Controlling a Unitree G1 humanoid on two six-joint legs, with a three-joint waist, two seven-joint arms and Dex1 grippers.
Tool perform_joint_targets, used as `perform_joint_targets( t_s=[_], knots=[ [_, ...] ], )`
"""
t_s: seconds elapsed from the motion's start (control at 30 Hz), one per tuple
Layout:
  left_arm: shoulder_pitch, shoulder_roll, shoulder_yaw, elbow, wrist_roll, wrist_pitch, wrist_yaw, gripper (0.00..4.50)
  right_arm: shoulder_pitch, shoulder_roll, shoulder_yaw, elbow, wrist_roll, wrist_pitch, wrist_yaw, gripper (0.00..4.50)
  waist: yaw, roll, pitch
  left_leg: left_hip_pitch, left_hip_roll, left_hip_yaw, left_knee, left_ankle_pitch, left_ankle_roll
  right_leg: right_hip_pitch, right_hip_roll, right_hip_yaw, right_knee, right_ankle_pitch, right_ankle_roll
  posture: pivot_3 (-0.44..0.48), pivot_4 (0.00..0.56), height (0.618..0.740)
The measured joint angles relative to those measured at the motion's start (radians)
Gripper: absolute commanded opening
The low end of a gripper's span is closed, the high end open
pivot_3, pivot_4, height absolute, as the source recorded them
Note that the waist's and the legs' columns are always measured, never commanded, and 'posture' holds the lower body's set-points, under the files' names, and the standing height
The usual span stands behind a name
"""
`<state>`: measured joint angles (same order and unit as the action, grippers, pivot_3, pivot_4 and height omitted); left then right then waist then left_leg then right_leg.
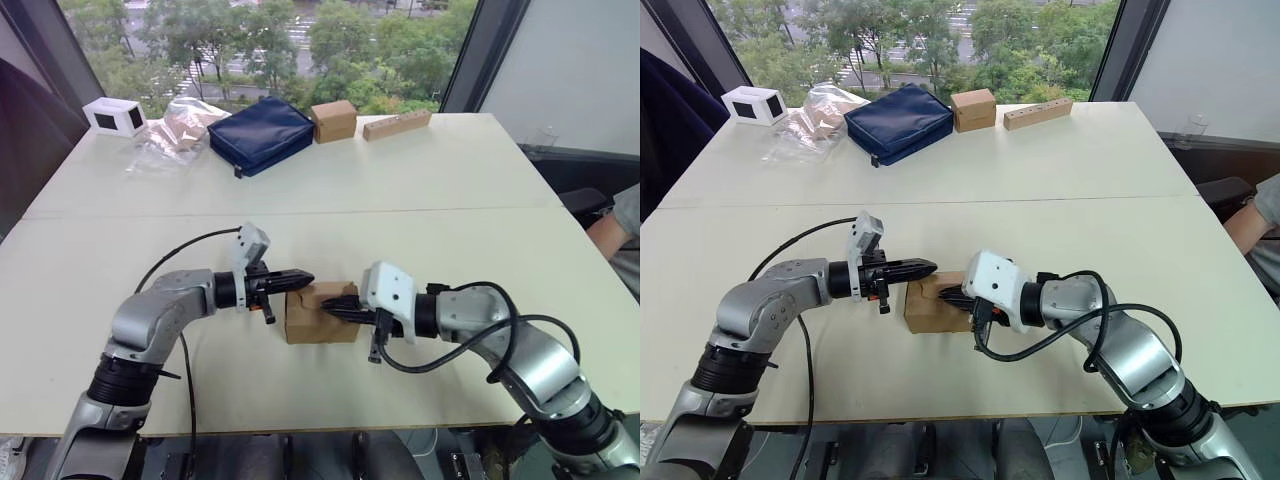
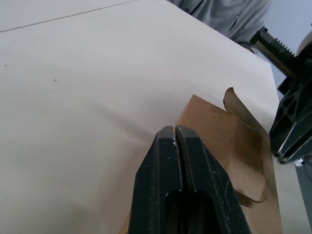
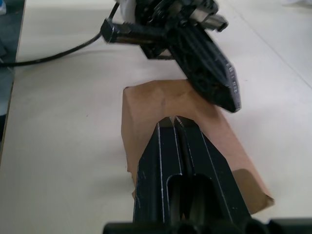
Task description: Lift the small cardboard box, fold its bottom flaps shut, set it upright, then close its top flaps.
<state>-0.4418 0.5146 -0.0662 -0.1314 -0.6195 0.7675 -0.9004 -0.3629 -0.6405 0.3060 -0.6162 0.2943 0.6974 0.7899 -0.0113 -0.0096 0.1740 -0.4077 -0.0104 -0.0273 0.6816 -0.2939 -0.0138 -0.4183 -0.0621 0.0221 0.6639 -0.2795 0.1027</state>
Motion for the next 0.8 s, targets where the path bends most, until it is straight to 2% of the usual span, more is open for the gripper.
perform_joint_targets(
  t_s=[0.6,0.8],
  knots=[
    [0.002,-0.015,0.004,0.0,-0.004,0.013,0.019,0.03,-0.026,-0.006,0.058,0.052,-0.103,-0.075,0.001,0.0,0.0,0.0,0.0,0.0,0.0,0.0,0.0,0.0,0.0,0.0,0.0,0.0,0.0,0.0,0.0,0.0,0.15,0.74],
    [0.002,-0.016,0.004,0.0,-0.004,0.013,0.018,0.03,-0.025,0.002,0.036,0.046,-0.059,-0.055,0.024,0.0,0.0,0.0,0.0,0.0,0.0,0.0,0.0,0.0,0.0,0.0,0.0,0.0,0.0,0.0,0.0,0.0,0.15,0.74]
  ],
)
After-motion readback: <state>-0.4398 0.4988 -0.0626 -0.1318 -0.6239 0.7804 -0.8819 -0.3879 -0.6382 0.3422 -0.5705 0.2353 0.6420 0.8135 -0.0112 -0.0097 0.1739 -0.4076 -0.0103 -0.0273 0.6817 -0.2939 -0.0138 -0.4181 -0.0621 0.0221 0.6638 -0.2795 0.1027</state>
